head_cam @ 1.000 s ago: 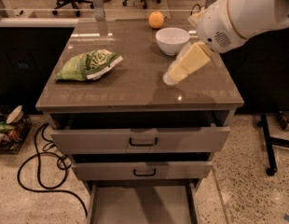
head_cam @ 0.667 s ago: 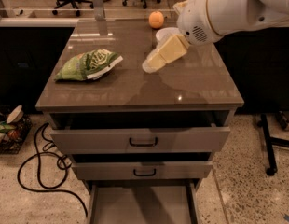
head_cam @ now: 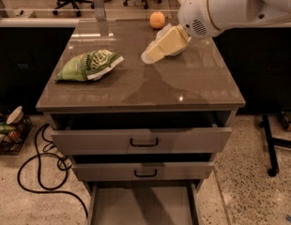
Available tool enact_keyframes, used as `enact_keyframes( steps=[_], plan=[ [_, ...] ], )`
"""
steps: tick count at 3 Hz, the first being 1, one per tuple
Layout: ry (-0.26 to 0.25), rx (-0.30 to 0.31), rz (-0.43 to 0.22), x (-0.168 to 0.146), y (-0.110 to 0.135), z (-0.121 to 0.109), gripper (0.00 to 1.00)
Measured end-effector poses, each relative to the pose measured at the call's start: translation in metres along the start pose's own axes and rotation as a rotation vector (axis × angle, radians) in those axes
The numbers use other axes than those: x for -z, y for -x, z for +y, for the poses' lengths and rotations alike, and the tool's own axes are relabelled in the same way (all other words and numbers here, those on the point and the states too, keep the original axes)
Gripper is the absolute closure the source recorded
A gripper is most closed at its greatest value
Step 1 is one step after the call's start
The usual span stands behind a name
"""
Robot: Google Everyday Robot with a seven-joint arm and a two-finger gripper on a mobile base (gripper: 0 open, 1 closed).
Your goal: Place green jalapeno chip bag into bottom drawer
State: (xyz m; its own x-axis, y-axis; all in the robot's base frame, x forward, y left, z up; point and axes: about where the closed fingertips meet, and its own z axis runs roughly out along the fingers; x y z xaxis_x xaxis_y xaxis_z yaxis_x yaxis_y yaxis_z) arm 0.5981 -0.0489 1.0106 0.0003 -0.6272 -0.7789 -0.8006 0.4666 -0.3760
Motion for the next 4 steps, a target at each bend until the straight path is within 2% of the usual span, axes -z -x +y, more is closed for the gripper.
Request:
enact_keyframes(
  steps=[1,2,3,4],
  plan=[
    [-0.001,0.017,0.005,-0.012,0.004,-0.004,0.0],
    [0.005,0.041,0.01,-0.057,0.009,-0.02,0.0],
    [0.041,0.054,0.008,-0.116,0.014,-0.026,0.0],
    [0.093,0.034,-0.021,-0.174,0.012,-0.02,0.0]
  ],
)
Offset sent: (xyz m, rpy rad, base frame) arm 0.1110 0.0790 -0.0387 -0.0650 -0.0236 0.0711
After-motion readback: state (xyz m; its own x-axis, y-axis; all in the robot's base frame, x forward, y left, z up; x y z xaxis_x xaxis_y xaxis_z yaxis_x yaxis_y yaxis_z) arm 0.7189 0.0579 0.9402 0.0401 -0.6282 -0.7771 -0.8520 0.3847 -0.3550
